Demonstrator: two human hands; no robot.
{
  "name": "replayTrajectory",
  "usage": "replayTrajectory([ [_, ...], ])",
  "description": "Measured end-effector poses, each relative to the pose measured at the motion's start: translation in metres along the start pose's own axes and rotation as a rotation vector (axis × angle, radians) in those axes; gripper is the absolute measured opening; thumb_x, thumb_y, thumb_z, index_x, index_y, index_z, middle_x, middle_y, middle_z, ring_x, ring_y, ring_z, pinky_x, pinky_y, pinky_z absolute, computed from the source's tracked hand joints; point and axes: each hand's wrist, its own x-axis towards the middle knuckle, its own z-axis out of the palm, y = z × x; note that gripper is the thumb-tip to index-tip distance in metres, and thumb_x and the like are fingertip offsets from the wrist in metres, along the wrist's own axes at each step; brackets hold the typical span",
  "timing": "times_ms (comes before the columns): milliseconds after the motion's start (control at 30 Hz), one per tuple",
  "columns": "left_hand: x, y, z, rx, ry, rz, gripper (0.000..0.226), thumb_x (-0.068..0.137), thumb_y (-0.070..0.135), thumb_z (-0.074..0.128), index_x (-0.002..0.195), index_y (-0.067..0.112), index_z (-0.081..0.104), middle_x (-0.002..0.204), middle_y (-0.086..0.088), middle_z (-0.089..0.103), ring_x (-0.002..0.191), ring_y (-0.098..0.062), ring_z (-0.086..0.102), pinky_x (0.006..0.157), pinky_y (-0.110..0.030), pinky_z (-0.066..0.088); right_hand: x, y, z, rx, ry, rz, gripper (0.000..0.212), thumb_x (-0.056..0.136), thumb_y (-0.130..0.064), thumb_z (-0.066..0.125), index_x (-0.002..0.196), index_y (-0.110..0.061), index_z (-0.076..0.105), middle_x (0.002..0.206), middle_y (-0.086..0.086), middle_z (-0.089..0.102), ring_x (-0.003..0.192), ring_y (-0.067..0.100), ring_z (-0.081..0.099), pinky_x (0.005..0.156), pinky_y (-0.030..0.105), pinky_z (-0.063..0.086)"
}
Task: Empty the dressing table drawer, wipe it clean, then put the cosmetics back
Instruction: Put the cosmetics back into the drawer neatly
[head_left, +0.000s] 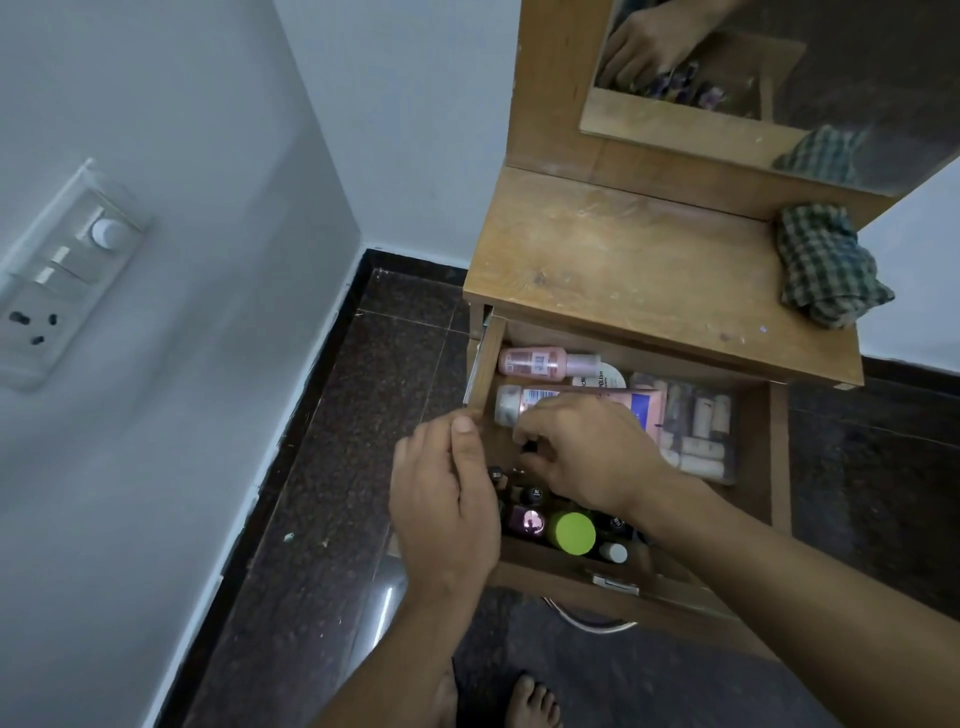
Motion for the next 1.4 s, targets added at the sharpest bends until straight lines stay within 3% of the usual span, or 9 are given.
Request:
replayTrajectory([
  [100, -0.001, 0.0, 0.0, 0.04, 0.011, 0.016, 0.04, 0.106, 0.035, 0.031, 0.098, 0.02, 0.067, 0.089, 0.013, 0.064, 0.087, -0.008, 0.053, 0.075, -0.019, 0.04, 0.002, 0.0, 0.001, -0.01, -0.047, 0.014, 0.011, 0.089, -0.028, 0.07, 0.099, -0.025, 0.068, 0.1, -0.006, 0.07, 0.097, 0.02, 0.061, 0.068, 0.031, 0.041],
  [333, -0.004, -0.002, 0.004, 0.079, 0.03, 0.024, 0.044, 0.107, 0.037, 0.028, 0.094, 0.017, 0.066, 0.085, 0.009, 0.063, 0.082, -0.011, 0.053, 0.073, -0.027, 0.041, 0.005, 0.005, 0.002, -0.006, -0.093, 0.013, 0.011, 0.089, -0.033, 0.071, 0.097, -0.027, 0.066, 0.102, -0.008, 0.069, 0.096, 0.019, 0.062, 0.073, 0.036, 0.052],
  [533, -0.005, -0.002, 0.003, 0.107, 0.036, 0.017, 0.047, 0.107, 0.039, 0.026, 0.094, 0.017, 0.066, 0.084, 0.01, 0.062, 0.081, -0.009, 0.051, 0.072, -0.026, 0.04, 0.003, 0.012, -0.006, 0.187, -0.031, 0.073, 0.016, 0.087, -0.042, 0.075, 0.084, -0.028, 0.071, 0.082, -0.013, 0.07, 0.08, 0.008, 0.062, 0.071, 0.038, 0.055],
  [700, -0.005, -0.001, 0.004, 0.126, 0.043, 0.022, 0.044, 0.106, 0.037, 0.028, 0.092, 0.017, 0.065, 0.084, 0.009, 0.062, 0.08, -0.011, 0.051, 0.071, -0.033, 0.044, -0.01, 0.029, -0.02, 0.31, 0.102, 0.196, 0.01, 0.09, -0.04, 0.075, 0.088, -0.031, 0.077, 0.084, -0.018, 0.071, 0.071, -0.004, 0.061, 0.067, 0.026, 0.052],
  [767, -0.005, -0.001, 0.003, 0.134, 0.043, 0.022, 0.044, 0.106, 0.037, 0.028, 0.092, 0.017, 0.065, 0.084, 0.009, 0.062, 0.08, -0.012, 0.051, 0.07, -0.034, 0.044, -0.018, 0.039, -0.024, 0.291, 0.132, 0.198, 0.007, 0.091, -0.035, 0.075, 0.094, -0.03, 0.079, 0.088, -0.016, 0.073, 0.07, -0.002, 0.062, 0.066, 0.027, 0.053],
  [933, -0.005, -0.002, 0.004, 0.156, 0.051, 0.041, 0.046, 0.106, 0.037, 0.027, 0.091, 0.016, 0.065, 0.082, 0.007, 0.061, 0.078, -0.01, 0.049, 0.068, -0.031, 0.039, -0.04, 0.07, -0.027, 0.075, 0.072, 0.149, 0.019, 0.092, -0.03, 0.07, 0.11, -0.031, 0.076, 0.107, -0.013, 0.074, 0.094, 0.012, 0.068, 0.076, 0.041, 0.057],
  [1100, -0.005, -0.003, 0.006, 0.173, 0.042, 0.044, 0.046, 0.105, 0.038, 0.027, 0.093, 0.016, 0.066, 0.084, 0.007, 0.063, 0.08, -0.011, 0.049, 0.071, -0.031, 0.039, -0.042, 0.085, -0.021, -0.241, -0.083, -0.116, 0.032, 0.089, -0.034, 0.069, 0.121, -0.036, 0.069, 0.117, -0.004, 0.068, 0.103, 0.025, 0.065, 0.07, 0.04, 0.057],
  [1200, -0.006, -0.003, 0.006, 0.166, 0.037, 0.046, 0.045, 0.105, 0.038, 0.028, 0.093, 0.017, 0.066, 0.084, 0.007, 0.063, 0.08, -0.012, 0.049, 0.071, -0.031, 0.04, -0.036, 0.087, -0.021, -0.429, -0.087, -0.312, 0.042, 0.083, -0.032, 0.071, 0.125, -0.033, 0.069, 0.123, 0.004, 0.061, 0.106, 0.023, 0.056, 0.078, 0.038, 0.047],
  [1400, -0.006, -0.005, 0.007, 0.179, 0.031, 0.053, 0.046, 0.106, 0.037, 0.028, 0.092, 0.016, 0.066, 0.085, 0.007, 0.065, 0.08, -0.01, 0.048, 0.072, -0.029, 0.038, -0.023, 0.078, -0.025, -0.53, -0.231, -0.492, 0.021, 0.088, -0.036, 0.064, 0.108, -0.033, 0.069, 0.108, 0.0, 0.054, 0.099, 0.02, 0.048, 0.083, 0.04, 0.039],
])
